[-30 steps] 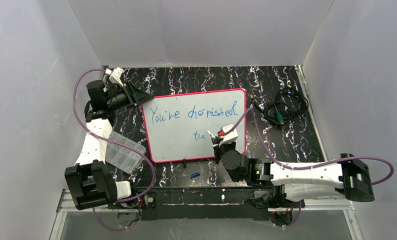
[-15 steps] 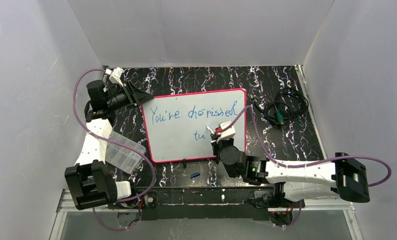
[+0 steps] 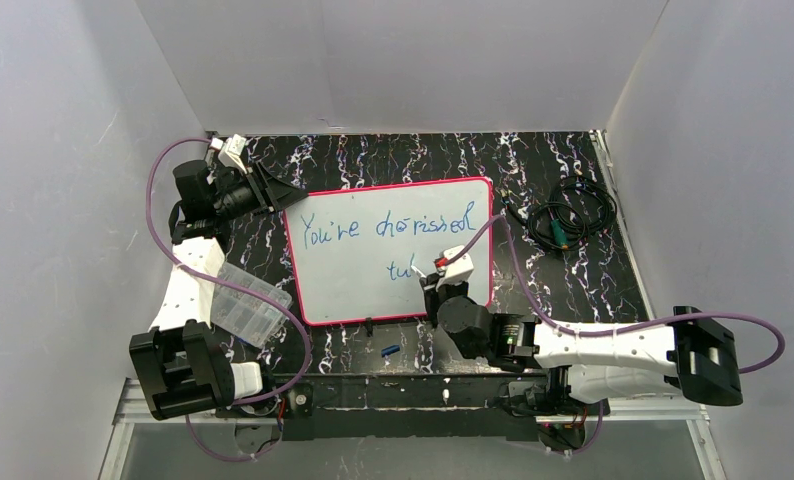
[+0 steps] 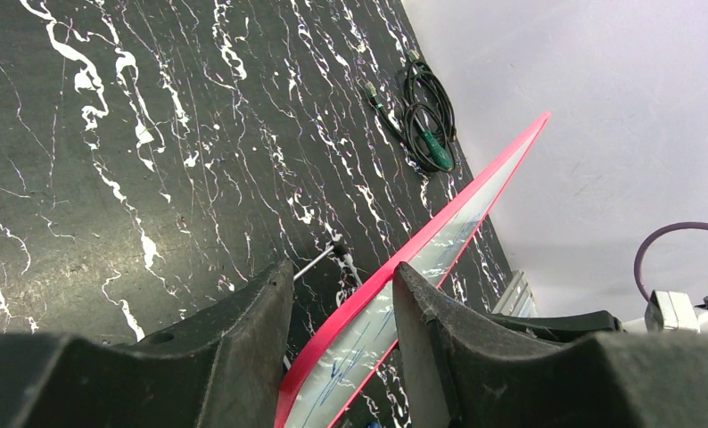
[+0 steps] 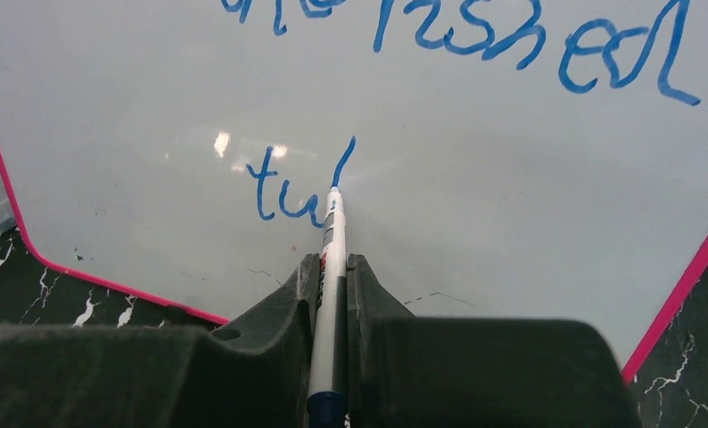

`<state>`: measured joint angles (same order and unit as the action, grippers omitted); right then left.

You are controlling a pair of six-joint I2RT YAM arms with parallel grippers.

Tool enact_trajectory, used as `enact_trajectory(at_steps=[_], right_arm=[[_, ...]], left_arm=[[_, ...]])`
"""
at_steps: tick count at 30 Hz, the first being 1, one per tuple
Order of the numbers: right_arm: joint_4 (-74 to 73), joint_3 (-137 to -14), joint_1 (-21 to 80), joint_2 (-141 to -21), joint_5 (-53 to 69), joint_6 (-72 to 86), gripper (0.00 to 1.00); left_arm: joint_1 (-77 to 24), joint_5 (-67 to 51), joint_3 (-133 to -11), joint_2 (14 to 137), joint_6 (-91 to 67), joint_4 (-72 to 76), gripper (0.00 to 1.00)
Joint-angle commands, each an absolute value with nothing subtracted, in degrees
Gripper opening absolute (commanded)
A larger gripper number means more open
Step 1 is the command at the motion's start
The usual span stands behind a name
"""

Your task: Write a sentence on the whiteboard

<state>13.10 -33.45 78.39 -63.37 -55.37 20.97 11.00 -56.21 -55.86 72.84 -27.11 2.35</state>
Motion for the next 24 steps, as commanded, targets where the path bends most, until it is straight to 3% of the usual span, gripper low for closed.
enact_trajectory(at_steps=[1,14,24], right_arm=[[8.8,-32.4,78.3,-62.1,-55.0,25.9,0.01],[5.5,-32.7,79.4,-60.8,-56.7,27.8,0.01],[13.4,-33.5,79.4,-58.8,-58.3,20.6,0.01]], left_arm=[[10.4,-57.7,-55.7,70.8,-27.2,2.1,0.43],[10.4,-57.7,-55.7,70.8,-27.2,2.2,0.43],[10.4,-57.6,-55.6,70.8,-27.2,2.1,0.43]])
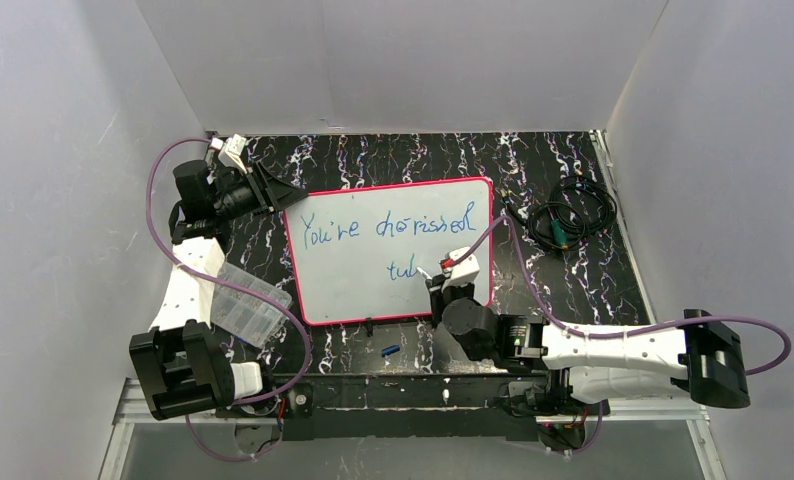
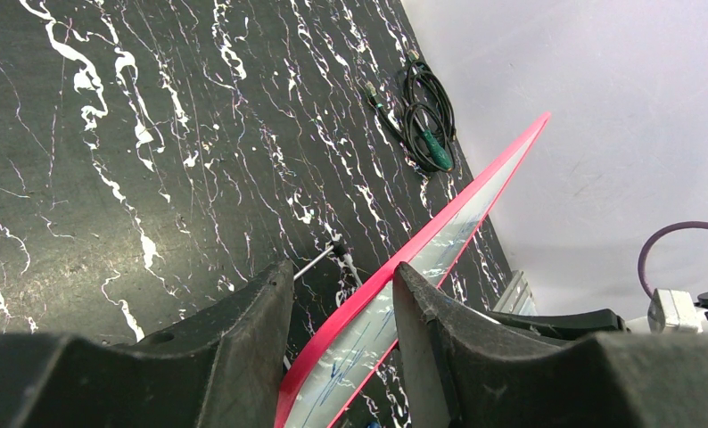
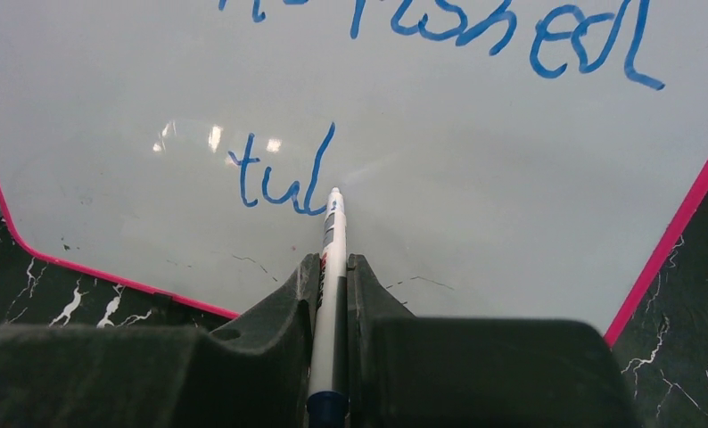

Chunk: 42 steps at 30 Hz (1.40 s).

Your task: Write a sentence on the whiteboard

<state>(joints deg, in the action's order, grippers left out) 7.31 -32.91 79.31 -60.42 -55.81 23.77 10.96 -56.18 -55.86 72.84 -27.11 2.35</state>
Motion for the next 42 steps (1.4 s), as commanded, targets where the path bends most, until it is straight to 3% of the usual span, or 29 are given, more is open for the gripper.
enact_trajectory(at_steps=[1,9,25,42], right_arm=[[14.3,-33.5,79.4,-59.0,-58.4,20.0,0.01],[16.1,-34.2,79.4,-62.1,-59.2,18.1,0.01],[5.2,-32.1,80.0,-59.7,-58.5,27.3,0.01],[9.8,-33.5,80.2,-58.7,-63.2,20.5,0.01]], left_arm=[[10.4,-57.6,-55.6,70.9,-27.2,2.1,0.43],[10.4,-57.6,-55.7,70.9,-27.2,2.1,0.43],[10.4,-57.7,-55.7,70.8,-27.2,2.2,0.43],[10.4,-57.7,-55.7,70.8,-27.2,2.1,0.43]])
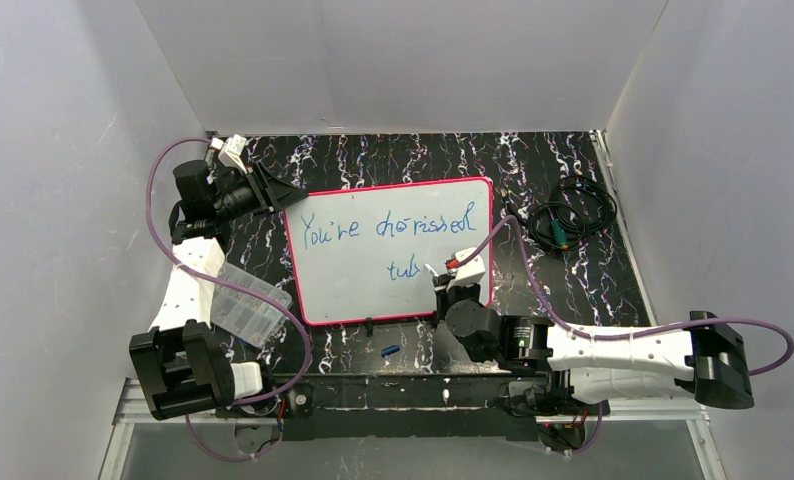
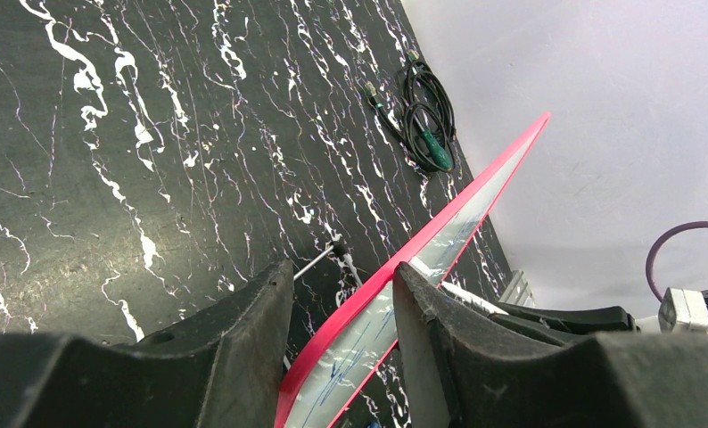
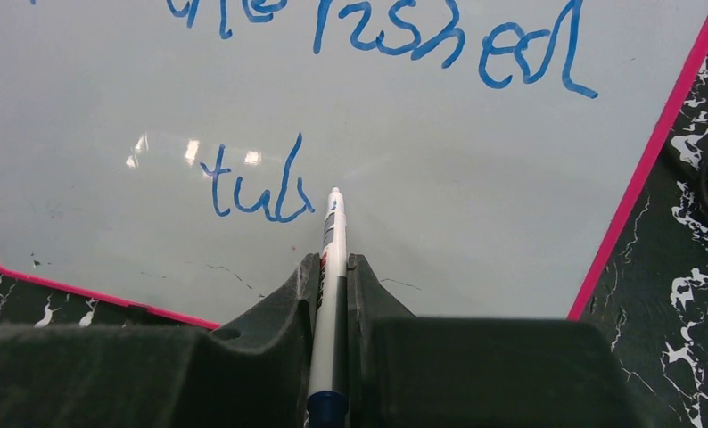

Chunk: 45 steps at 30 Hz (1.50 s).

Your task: Write a sentence on the whiteboard

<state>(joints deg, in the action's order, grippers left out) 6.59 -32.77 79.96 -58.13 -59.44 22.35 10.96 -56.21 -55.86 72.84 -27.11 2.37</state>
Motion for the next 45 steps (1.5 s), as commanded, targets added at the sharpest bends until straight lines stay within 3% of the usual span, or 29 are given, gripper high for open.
enact_trajectory(at_steps=[1,19,29,36,45], right_arm=[[10.0,-33.6,80.2,-59.1,-63.3,20.4,0.01],[5.6,-32.9,81.2,-62.2,-55.9,27.5,0.01],[12.2,-34.4,83.8,-69.2,-51.6,28.7,0.01],[12.3,-37.7,85.8,-66.9,-54.6,25.1,0.01],[1.3,-39.2,85.7,-62.2,-63.4,24.4,0.01]], left_arm=[[10.4,-57.7,-55.7,70.9,-27.3,2.1,0.43],[10.4,-57.7,-55.7,70.8,-27.3,2.1,0.43],[10.4,-57.7,-55.7,70.7,-27.3,2.1,0.43],[10.4,-57.7,-55.7,70.7,-27.2,2.1,0.43],[10.4,-57.7,-55.6,70.6,-27.2,2.2,0.43]])
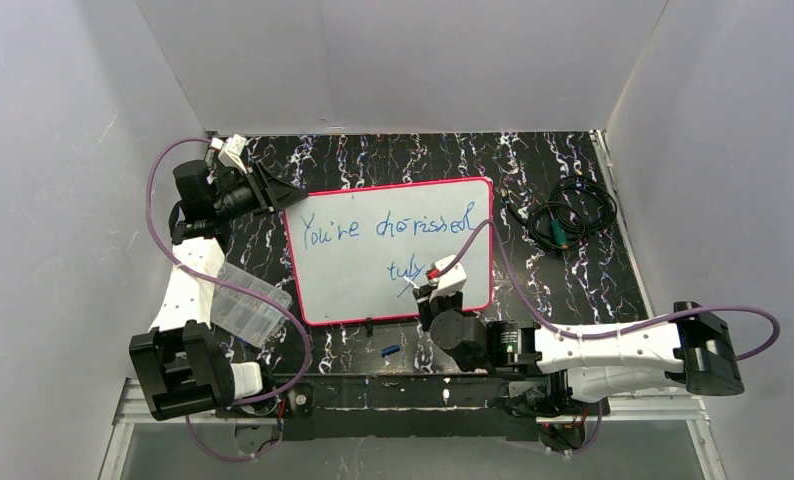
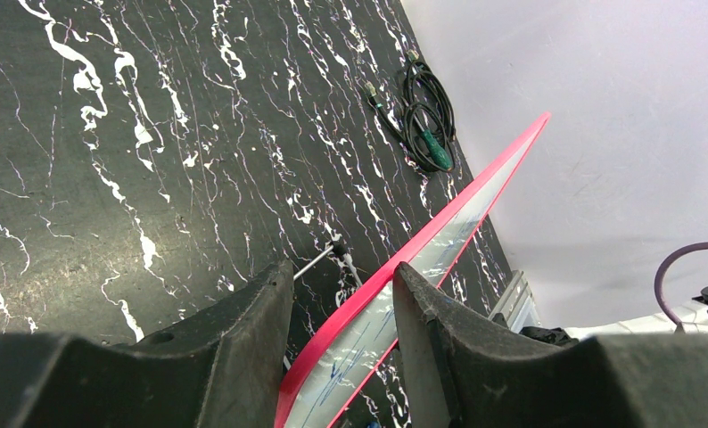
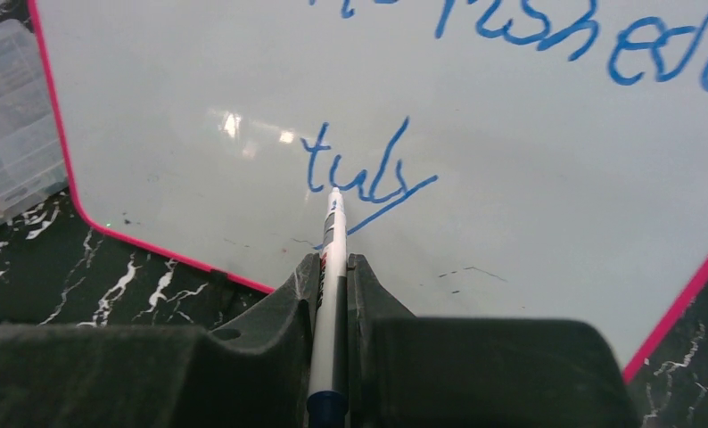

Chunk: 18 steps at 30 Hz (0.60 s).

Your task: Write a sentence on the whiteboard

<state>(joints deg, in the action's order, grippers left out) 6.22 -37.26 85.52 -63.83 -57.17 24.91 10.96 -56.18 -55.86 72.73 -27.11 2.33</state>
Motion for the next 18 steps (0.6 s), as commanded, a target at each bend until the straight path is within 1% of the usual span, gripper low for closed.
enact_trajectory(at_steps=[1,7,18], right_arm=[[0.7,-38.9,85.7,-61.8,-63.9,24.6,0.01],[-2.0,-37.9,85.7,-60.4,-66.6,25.8,0.01],[-2.2,-38.2,85.4,-63.0,-68.0,25.6,0.01]], left_arm=[[10.4,-57.7,-55.6,70.6,-27.2,2.1,0.43],[10.4,-57.6,-55.6,70.6,-27.2,2.1,0.43],[10.3,-57.6,-55.6,70.8,-27.2,2.0,0.43]])
